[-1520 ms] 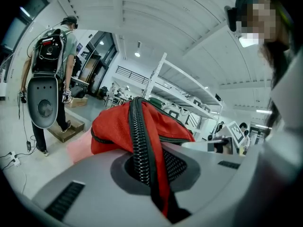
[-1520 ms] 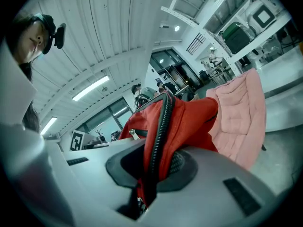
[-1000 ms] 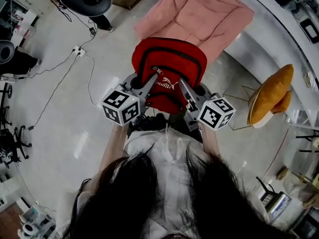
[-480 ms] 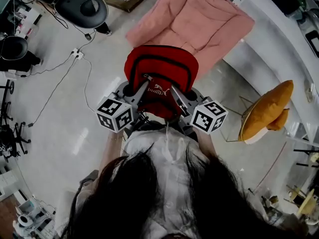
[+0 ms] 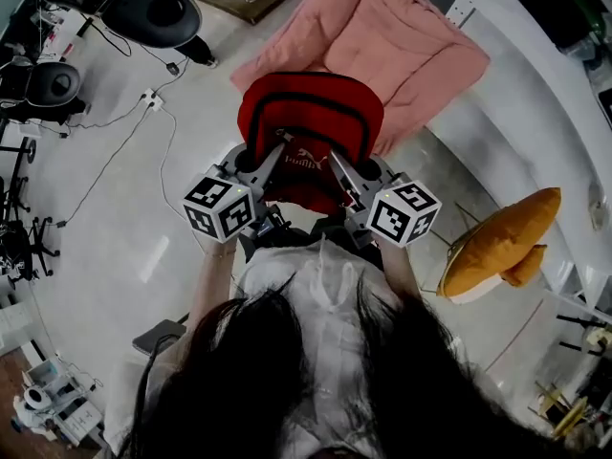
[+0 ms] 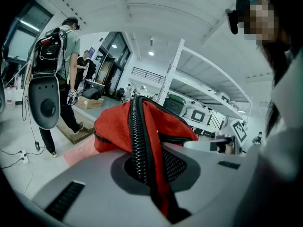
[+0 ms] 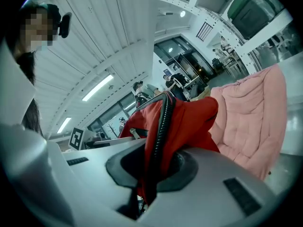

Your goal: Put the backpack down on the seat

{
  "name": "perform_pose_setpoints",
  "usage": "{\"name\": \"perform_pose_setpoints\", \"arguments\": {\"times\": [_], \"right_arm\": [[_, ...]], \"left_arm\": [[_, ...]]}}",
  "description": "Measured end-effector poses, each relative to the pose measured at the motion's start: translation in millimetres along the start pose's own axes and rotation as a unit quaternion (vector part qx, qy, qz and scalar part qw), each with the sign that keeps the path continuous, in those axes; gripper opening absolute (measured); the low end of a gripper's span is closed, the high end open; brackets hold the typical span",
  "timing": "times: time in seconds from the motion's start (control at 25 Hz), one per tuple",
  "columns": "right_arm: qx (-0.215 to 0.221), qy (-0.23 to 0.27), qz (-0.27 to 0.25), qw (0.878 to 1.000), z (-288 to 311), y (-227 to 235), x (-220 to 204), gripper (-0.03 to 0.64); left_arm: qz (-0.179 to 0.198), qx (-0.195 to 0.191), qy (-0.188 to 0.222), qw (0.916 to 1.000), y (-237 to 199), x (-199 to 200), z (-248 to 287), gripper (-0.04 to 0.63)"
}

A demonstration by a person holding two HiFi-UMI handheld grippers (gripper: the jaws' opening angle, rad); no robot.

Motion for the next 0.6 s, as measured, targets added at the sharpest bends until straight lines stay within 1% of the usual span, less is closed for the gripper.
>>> {"name": "perform_pose_setpoints", "arguments": {"times": [0.16, 0.24, 0.4, 0.6], "right_arm": [[0.008, 0.006, -0.017, 1.000, -5.5, 20.7, 14.3, 0.051], [0.012, 0.008, -0.030, 0.999, -4.7, 34.2, 24.2, 0.051], [0.020, 0.004, -0.039, 0.999, 8.2, 56.4, 38.9, 0.051], [0.010, -0.001, -0.039, 0.999, 29.4, 71.7, 51.1, 0.051]], "left_arm": [[0.009, 0.021, 0.009, 0.9997, 12.0, 5.4, 20.5, 0.040], [0.006, 0.026, 0.012, 0.9996, 14.9, 9.0, 32.7, 0.040], [0.002, 0.034, 0.014, 0.9993, 9.8, 16.3, 50.4, 0.040], [-0.001, 0.026, 0.007, 0.9996, -7.0, 29.4, 65.4, 0.040]]}}
Point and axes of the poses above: the fingertips, and each gripper's own axes: z forward along the fingers, y to its right, x out of its top, the point moved 8 cm from there along -z, backward along the fingers, and after that the axes turned 5 degrees about -z, right-handed, at the moved point
